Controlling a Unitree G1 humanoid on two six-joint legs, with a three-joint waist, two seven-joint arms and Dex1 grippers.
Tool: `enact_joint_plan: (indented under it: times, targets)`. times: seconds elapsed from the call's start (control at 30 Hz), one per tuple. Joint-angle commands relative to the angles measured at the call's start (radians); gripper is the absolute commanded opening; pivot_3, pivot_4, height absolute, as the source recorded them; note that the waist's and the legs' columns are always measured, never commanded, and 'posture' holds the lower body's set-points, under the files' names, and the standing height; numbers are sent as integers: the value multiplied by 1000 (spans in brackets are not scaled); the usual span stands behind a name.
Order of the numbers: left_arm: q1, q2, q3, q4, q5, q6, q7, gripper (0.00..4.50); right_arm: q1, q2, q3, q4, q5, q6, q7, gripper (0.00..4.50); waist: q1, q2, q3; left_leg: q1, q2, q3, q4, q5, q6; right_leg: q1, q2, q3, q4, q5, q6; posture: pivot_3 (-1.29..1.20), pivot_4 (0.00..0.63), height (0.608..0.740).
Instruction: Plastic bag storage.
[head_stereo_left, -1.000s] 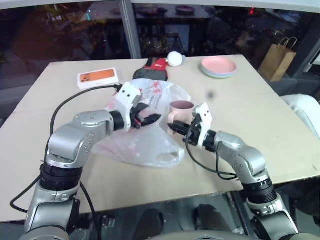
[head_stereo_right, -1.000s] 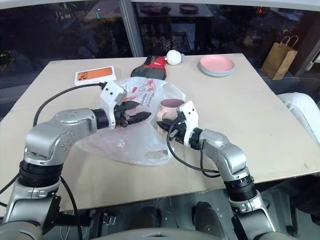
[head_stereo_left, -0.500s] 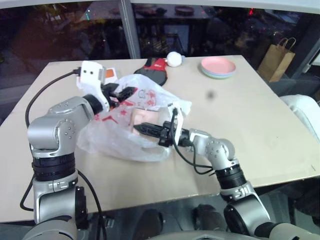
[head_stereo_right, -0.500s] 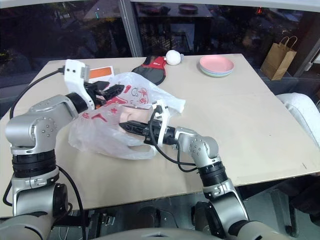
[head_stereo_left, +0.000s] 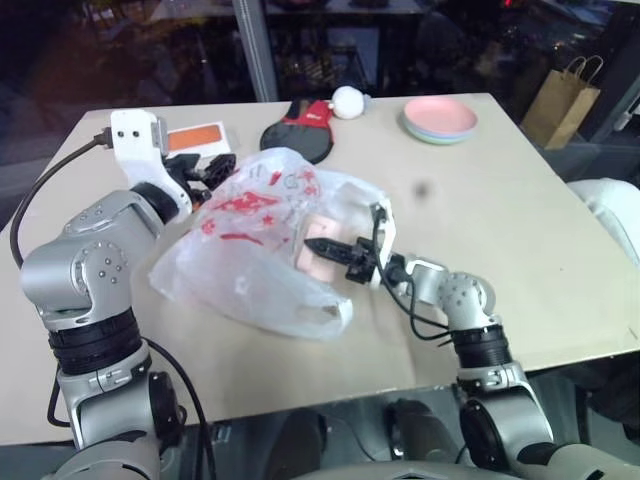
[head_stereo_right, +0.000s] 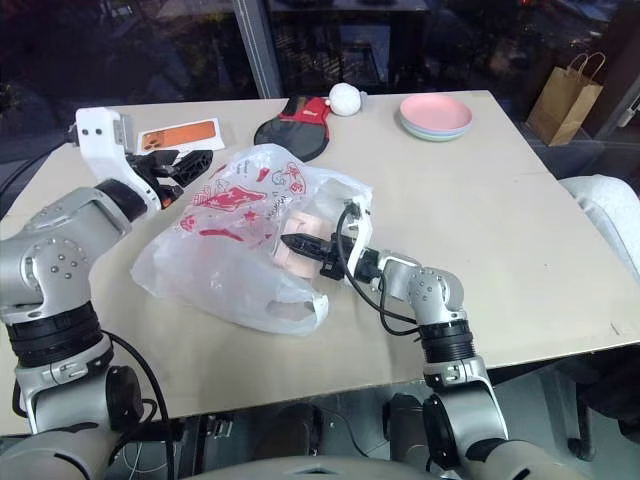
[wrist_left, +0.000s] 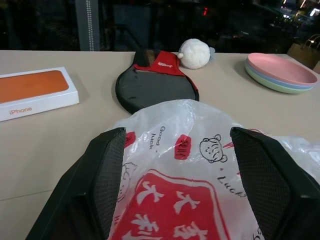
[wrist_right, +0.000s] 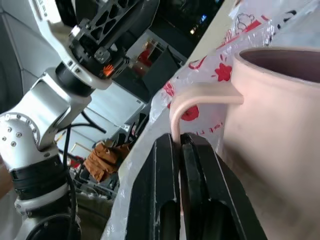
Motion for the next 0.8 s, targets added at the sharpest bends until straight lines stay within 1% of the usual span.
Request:
enact_joint_plan:
  times: [0.03,0.17,0.23,0.27,0.37,0.4,0.5,0.67,0.8]
  targets:
    - [-23,4,15,-43,-19,2,9,3429,-97,96,0,137,-22,-62,3,79,0,2,2,0,0,0,0,0,0,0,1,0,0,0,0,0,150,740]
    - [-7,4,34,-75,-31,18,22,3429,-184,169,-72,290,45,-88,2,79,5,2,3,1,1,-1,0,0,0,1,1,0,0,0,1,0,150,740]
    - [10,7,67,-103,-41,35,37,3429,-229,223,-145,356,153,-58,4,79,2,2,4,1,1,0,0,0,0,1,1,0,0,0,0,0,150,740]
    - [18,9,77,-116,-46,43,43,3429,-245,234,-161,381,182,-49,0,79,2,2,5,1,1,0,0,0,0,1,1,0,0,1,-1,0,150,740]
    - [40,13,101,-150,-60,60,51,3429,-250,208,-76,398,96,-89,-2,79,-2,4,9,0,1,0,-1,0,0,0,1,0,0,2,-3,0,150,740]
    - [49,13,107,-160,-63,64,54,3429,-246,201,-73,396,90,-95,-10,79,-4,4,10,0,1,0,-1,0,0,0,1,0,0,1,-2,0,150,740]
    - [93,15,110,-187,-57,59,54,3429,-233,182,-131,377,146,-100,-71,79,-1,4,10,1,1,0,-2,0,0,0,1,0,0,0,-1,0,150,740]
    - [128,-6,86,-205,-54,31,56,3429,-214,175,-197,342,156,-231,-172,79,4,4,14,0,1,-1,-1,0,0,0,1,-1,-1,-1,0,0,150,740]
    - [135,-16,66,-196,-50,18,56,3429,-194,171,-198,268,161,-281,-224,79,2,4,17,-1,1,-1,-1,0,0,-1,1,-1,-1,-1,0,0,150,740]
